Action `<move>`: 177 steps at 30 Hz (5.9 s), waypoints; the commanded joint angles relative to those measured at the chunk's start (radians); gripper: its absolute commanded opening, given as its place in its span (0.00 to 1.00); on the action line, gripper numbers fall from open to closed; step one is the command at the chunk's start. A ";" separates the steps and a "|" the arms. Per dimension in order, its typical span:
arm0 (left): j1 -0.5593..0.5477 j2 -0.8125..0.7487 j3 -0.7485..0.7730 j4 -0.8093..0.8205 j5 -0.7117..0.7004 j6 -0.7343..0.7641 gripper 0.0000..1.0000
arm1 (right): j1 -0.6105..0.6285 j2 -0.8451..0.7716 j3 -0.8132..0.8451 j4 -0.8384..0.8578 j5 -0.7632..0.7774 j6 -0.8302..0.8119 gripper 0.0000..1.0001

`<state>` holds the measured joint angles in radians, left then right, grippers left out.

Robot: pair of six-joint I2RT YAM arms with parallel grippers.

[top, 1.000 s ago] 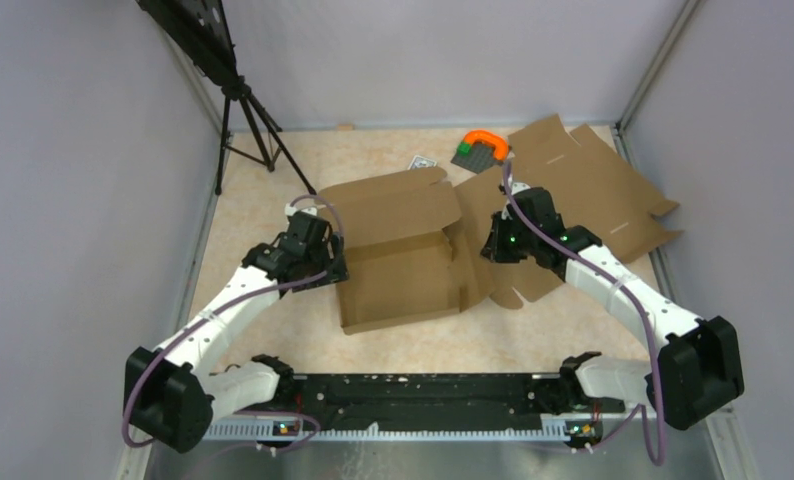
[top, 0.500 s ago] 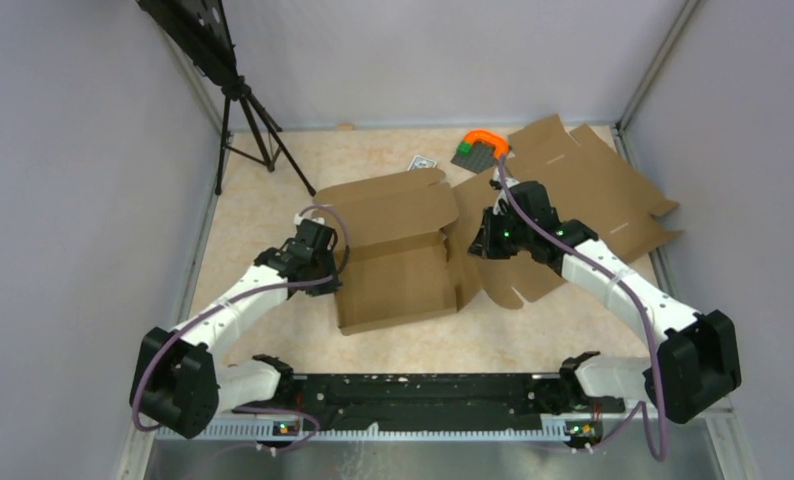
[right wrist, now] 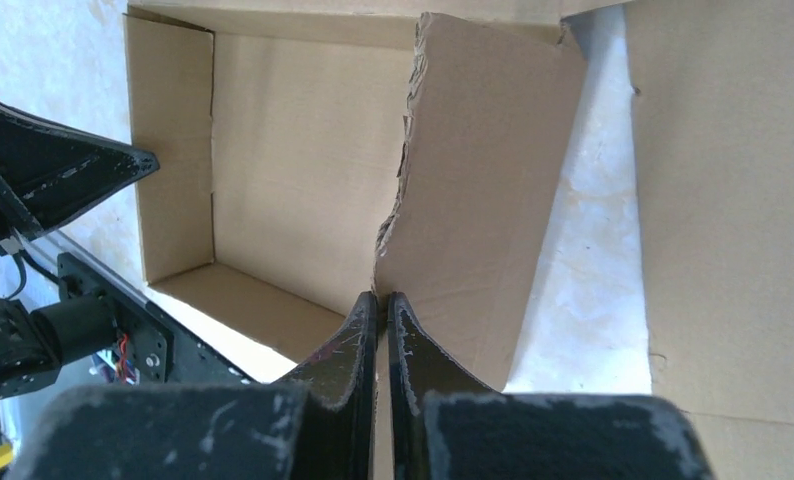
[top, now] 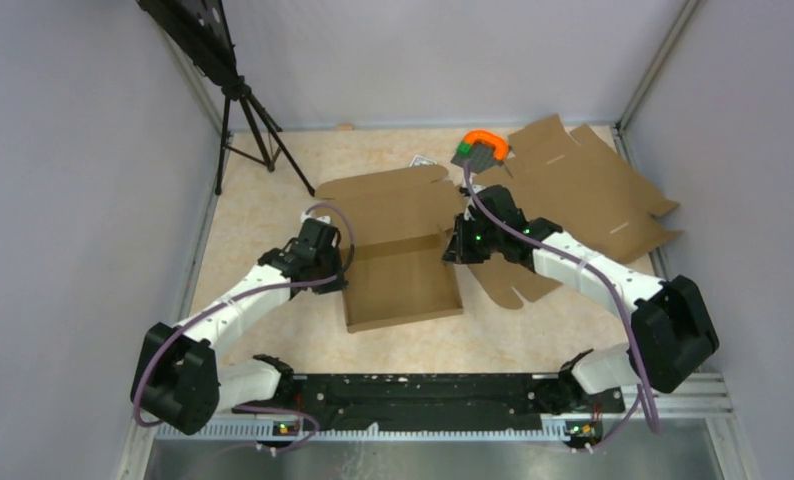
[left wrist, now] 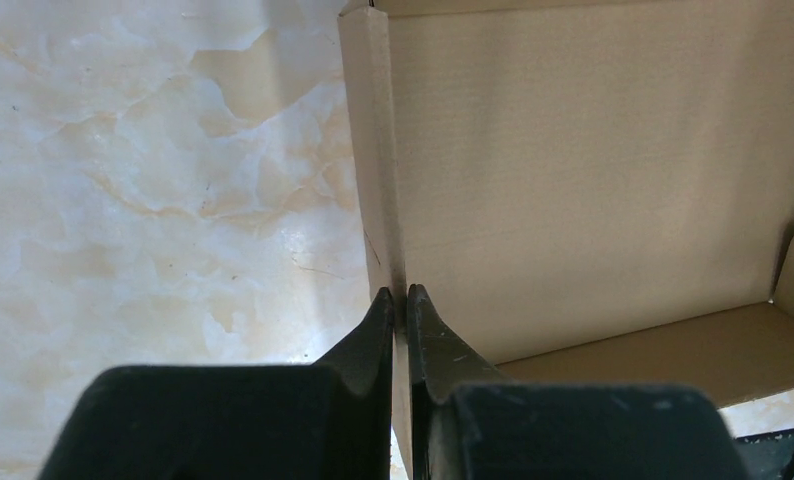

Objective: Fold the paper box

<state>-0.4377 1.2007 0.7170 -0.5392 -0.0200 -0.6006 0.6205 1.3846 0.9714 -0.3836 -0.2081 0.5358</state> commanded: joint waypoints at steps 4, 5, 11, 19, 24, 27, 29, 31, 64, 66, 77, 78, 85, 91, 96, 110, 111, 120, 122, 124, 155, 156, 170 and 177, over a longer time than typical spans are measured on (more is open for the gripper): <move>-0.016 -0.006 -0.011 0.069 0.033 -0.013 0.03 | 0.033 0.062 0.018 0.098 -0.047 0.011 0.11; -0.016 -0.009 -0.011 0.067 0.032 -0.013 0.03 | 0.033 0.063 0.018 0.084 -0.038 -0.001 0.15; -0.016 -0.014 -0.003 0.058 0.029 -0.005 0.04 | 0.032 0.015 -0.018 0.069 0.022 -0.037 0.40; -0.016 -0.019 -0.006 0.054 0.031 -0.005 0.04 | 0.009 0.035 -0.032 0.055 0.001 -0.062 0.40; -0.016 -0.019 -0.011 0.059 0.033 -0.005 0.04 | 0.008 0.054 -0.060 0.079 -0.021 -0.058 0.43; -0.016 -0.020 -0.010 0.058 0.032 -0.005 0.03 | 0.008 0.075 -0.077 0.099 -0.035 -0.055 0.45; -0.016 -0.019 -0.010 0.059 0.034 -0.005 0.03 | 0.008 0.092 -0.074 0.094 -0.026 -0.056 0.46; -0.016 -0.019 -0.011 0.058 0.034 -0.004 0.03 | 0.009 0.106 -0.056 0.065 -0.004 -0.073 0.50; -0.016 -0.025 -0.018 0.077 0.051 -0.016 0.03 | 0.201 0.370 0.223 -0.330 0.525 -0.154 0.56; -0.016 -0.023 -0.016 0.080 0.054 -0.017 0.03 | 0.209 0.365 0.248 -0.343 0.527 -0.155 0.57; -0.016 -0.017 -0.018 0.085 0.063 -0.018 0.03 | 0.211 0.245 0.312 -0.273 0.317 -0.167 0.57; -0.015 -0.017 -0.018 0.085 0.063 -0.018 0.03 | 0.212 0.232 0.316 -0.269 0.308 -0.167 0.57; -0.015 -0.017 -0.017 0.084 0.061 -0.018 0.03 | 0.212 0.122 0.319 -0.339 0.393 -0.161 0.63; -0.015 -0.020 -0.016 0.084 0.065 -0.018 0.03 | 0.167 0.043 0.190 -0.363 0.479 -0.158 0.61; -0.016 -0.024 -0.017 0.085 0.064 -0.018 0.03 | 0.126 0.038 0.109 -0.314 0.465 -0.143 0.82; -0.024 -0.052 -0.044 0.117 0.064 -0.045 0.10 | 0.073 0.160 0.044 -0.161 0.306 -0.128 0.75; -0.026 -0.059 -0.046 0.117 0.055 -0.048 0.10 | 0.071 0.168 0.043 -0.164 0.314 -0.127 0.72; -0.030 -0.098 -0.079 0.148 0.038 -0.064 0.09 | 0.080 0.249 0.040 -0.216 0.446 -0.152 0.56; -0.031 -0.105 -0.089 0.167 0.044 -0.067 0.09 | 0.091 0.263 0.050 -0.228 0.481 -0.151 0.56; -0.033 -0.121 -0.107 0.192 0.051 -0.071 0.09 | 0.099 0.276 0.060 -0.237 0.504 -0.150 0.55; -0.045 -0.113 -0.108 0.171 0.039 -0.062 0.09 | 0.136 0.337 0.177 -0.267 0.614 -0.136 0.44; -0.045 -0.114 -0.106 0.169 0.036 -0.061 0.09 | 0.135 0.336 0.179 -0.261 0.607 -0.133 0.45; -0.047 -0.120 -0.096 0.143 0.029 -0.050 0.09 | 0.119 0.336 0.166 -0.252 0.549 -0.128 0.39; -0.049 -0.115 -0.091 0.143 -0.001 -0.049 0.09 | 0.123 0.364 0.158 -0.277 0.559 -0.147 0.37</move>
<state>-0.4854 1.0889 0.5907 -0.3840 0.0067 -0.6590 0.7429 1.7237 1.1145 -0.6411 0.3389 0.4011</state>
